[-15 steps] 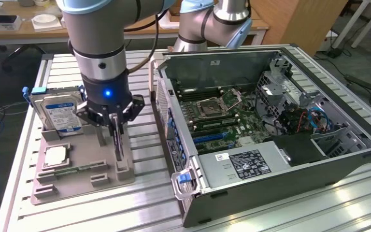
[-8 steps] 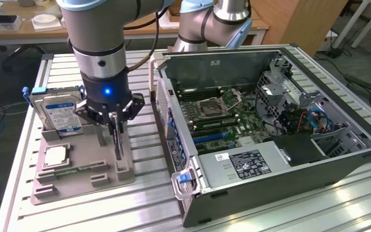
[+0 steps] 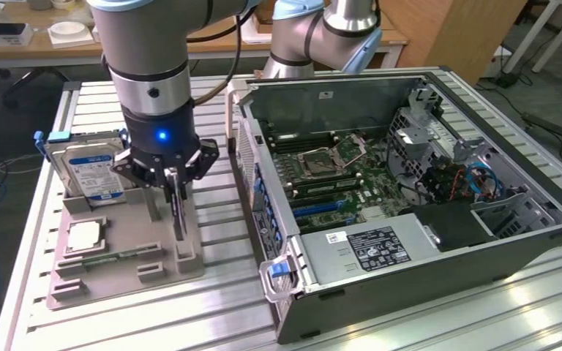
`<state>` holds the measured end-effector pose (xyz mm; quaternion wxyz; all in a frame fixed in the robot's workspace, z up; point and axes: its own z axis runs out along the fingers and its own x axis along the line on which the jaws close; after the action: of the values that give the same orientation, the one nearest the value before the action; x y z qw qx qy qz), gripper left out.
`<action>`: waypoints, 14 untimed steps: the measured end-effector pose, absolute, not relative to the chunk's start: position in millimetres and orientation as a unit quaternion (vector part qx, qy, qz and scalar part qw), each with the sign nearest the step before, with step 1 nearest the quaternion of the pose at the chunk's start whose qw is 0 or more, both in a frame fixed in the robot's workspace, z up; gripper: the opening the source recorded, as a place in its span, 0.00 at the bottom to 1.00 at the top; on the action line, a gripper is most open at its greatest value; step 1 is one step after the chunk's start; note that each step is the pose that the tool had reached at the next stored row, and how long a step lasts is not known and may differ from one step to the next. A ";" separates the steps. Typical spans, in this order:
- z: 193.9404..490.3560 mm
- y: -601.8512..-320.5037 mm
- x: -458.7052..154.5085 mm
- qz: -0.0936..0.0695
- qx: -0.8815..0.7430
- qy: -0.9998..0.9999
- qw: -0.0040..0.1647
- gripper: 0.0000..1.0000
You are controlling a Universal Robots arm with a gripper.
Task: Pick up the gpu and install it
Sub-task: 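Pick up the gpu and move the gpu toward the slot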
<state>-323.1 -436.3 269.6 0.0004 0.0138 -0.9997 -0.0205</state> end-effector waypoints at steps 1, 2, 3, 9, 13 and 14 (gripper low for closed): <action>270.3 -436.3 -323.1 -0.021 0.014 -1.000 0.000 0.27; 271.0 -436.3 -323.1 -0.021 0.014 -1.000 0.000 0.27; 272.1 -436.3 -323.1 -0.021 0.014 -1.000 0.000 0.27; 277.9 -436.3 -323.1 -0.021 0.014 -1.000 0.000 0.27; 282.0 -436.3 -323.1 -0.021 0.014 -1.000 0.000 0.27; 283.2 -436.3 -323.1 -0.021 0.014 -1.000 0.000 0.27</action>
<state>-323.1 -436.3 283.2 0.0005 0.0138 -0.9997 -0.0206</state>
